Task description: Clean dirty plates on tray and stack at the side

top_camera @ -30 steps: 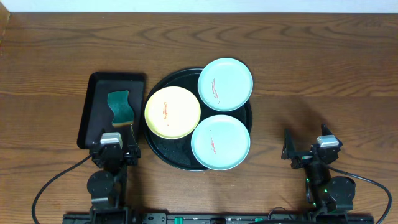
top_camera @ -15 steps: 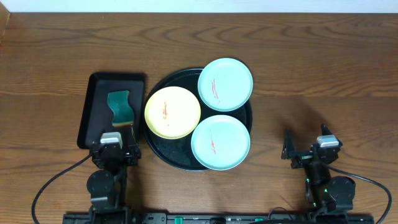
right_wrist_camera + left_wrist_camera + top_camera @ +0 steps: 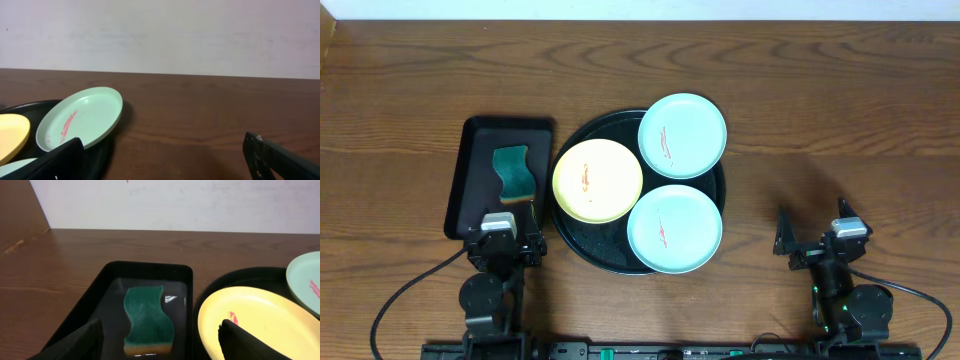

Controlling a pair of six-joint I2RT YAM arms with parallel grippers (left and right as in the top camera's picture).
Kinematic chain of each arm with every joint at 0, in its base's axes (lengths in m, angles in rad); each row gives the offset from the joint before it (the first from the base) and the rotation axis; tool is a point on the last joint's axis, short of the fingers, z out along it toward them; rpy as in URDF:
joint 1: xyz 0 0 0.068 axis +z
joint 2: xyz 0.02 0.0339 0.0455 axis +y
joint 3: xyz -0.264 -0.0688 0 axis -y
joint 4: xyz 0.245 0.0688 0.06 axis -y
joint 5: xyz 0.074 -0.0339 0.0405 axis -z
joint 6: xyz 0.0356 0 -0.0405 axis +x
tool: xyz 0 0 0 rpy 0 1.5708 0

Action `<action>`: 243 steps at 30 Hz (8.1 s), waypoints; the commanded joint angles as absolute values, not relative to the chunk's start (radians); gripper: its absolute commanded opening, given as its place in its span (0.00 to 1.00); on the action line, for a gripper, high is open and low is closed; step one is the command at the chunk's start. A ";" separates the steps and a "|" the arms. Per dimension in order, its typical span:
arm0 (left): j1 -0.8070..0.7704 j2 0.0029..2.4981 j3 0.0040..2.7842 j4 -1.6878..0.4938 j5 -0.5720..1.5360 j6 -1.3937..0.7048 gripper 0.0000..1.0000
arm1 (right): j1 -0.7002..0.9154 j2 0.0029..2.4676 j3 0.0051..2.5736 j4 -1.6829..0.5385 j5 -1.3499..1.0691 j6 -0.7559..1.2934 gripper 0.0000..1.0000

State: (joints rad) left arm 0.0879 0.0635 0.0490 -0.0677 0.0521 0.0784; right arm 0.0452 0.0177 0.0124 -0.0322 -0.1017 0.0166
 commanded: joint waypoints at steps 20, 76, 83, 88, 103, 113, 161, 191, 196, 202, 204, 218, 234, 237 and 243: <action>0.089 0.387 0.406 -0.094 0.041 0.041 0.74 | 0.033 0.150 0.181 -0.019 -0.110 0.006 0.99; 0.198 1.587 1.612 -1.234 0.014 -0.088 0.74 | 0.593 1.939 1.630 -0.793 -0.206 0.563 0.43; 0.198 1.587 1.612 -1.233 0.009 -0.088 0.74 | 0.655 2.051 1.630 -0.785 -0.134 0.605 0.36; 0.198 1.587 1.612 -1.233 0.007 -0.088 0.74 | 0.670 2.106 1.630 -0.774 -0.110 0.606 0.25; 0.198 1.587 1.609 -1.224 0.007 -0.087 0.74 | 0.686 2.218 1.629 -0.698 -0.091 0.604 0.13; 0.198 1.608 1.537 -1.161 0.007 -0.015 0.73 | 0.701 2.244 1.628 -0.692 -0.055 0.585 0.01; 0.198 2.107 1.506 -0.950 0.127 0.047 0.07 | 0.701 2.244 1.627 -0.702 -0.049 0.560 0.01; -0.079 1.736 1.328 -0.895 0.224 -0.187 0.07 | 0.697 2.244 1.627 -0.726 -0.062 0.560 0.01; -0.108 1.783 1.242 -0.775 0.213 -0.205 0.07 | 0.695 2.244 1.627 -0.728 -0.088 0.560 0.01; -0.111 1.899 1.238 -0.742 0.213 -0.204 0.07 | 0.691 2.244 1.627 -0.744 -0.088 0.560 0.01; -0.111 1.937 1.238 -0.743 0.213 -0.205 0.07 | 0.691 2.244 1.627 -0.748 -0.088 0.560 0.01; -0.151 1.958 1.239 -0.749 0.614 -0.026 0.07 | 0.691 2.244 1.627 -0.751 -0.088 0.560 0.01; -0.153 1.925 1.369 -0.844 0.015 -0.267 0.07 | 0.690 2.244 1.627 -0.752 -0.087 0.560 0.01; -0.153 1.897 1.415 -0.889 -0.133 -0.288 0.07 | 0.689 2.244 1.627 -0.752 -0.087 0.560 0.01; -0.153 1.826 1.452 -0.916 -0.177 -0.287 0.07 | 0.688 2.244 1.627 -0.752 -0.087 0.560 0.01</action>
State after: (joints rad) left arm -0.1596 1.9003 1.4109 -0.9092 -0.0650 -0.2626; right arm 0.6880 2.2059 1.6333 -0.7338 -0.0895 0.5732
